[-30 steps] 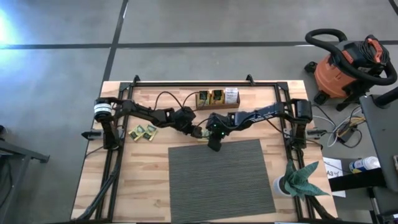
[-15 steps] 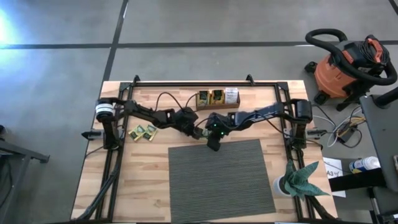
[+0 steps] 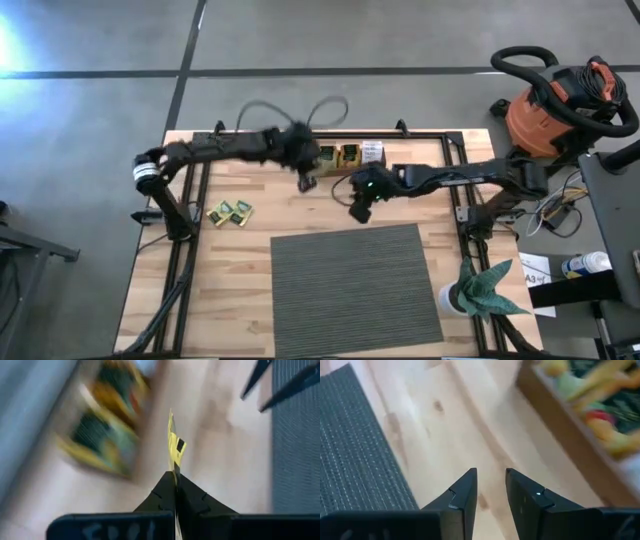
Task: Pick & Place Tea
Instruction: Put the yellow tea bag into the left section of the wooden organizer
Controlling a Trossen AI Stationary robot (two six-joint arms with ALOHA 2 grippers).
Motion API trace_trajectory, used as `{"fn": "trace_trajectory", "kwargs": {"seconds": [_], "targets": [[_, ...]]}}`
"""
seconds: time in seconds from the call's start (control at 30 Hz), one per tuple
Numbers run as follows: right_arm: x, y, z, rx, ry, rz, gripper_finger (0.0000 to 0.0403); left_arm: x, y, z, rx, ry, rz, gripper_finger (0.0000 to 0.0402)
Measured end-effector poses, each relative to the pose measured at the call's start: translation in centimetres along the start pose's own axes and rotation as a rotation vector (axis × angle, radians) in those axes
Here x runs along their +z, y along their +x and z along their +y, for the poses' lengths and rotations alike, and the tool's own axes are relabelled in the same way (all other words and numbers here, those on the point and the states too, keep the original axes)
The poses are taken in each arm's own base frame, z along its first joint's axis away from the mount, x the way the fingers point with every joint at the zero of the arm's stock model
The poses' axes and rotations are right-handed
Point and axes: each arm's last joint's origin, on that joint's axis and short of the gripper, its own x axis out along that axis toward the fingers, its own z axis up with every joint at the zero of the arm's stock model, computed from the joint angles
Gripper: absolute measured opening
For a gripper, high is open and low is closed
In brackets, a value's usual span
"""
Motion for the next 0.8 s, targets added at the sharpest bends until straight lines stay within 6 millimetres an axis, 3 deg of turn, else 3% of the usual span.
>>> {"fn": "trace_trajectory", "kwargs": {"seconds": [0.13,0.27,0.43,0.53,0.63,0.8], "targets": [[-0.5,-2.1,-2.0,-0.027,0.077,-0.031,0.0102,4.2,-1.7,3.1,0.072,0.246,-0.079,0.0001],[-1.1,-3.4,-3.2,-0.039,0.126,-0.065,0.0102,7.1,-1.2,4.9,0.081,0.395,-0.012,0.0001],[-2.0,-3.9,-3.5,-0.041,0.164,-0.065,0.0102,7.6,2.5,5.2,0.006,0.533,0.271,0.0],[-2.4,-3.6,-3.5,-0.043,0.178,-0.05,0.0102,8.4,4.0,5.5,0.011,0.527,0.269,0.0],[-2.7,-3.5,-3.6,-0.045,0.18,-0.036,0.0102,9.2,4.2,5.6,0.016,0.532,0.26,0.0],[-3.1,-3.2,-3.6,-0.049,0.179,-0.021,0.0102,8.6,5.8,5.7,-0.012,0.529,0.324,0.0]]}}
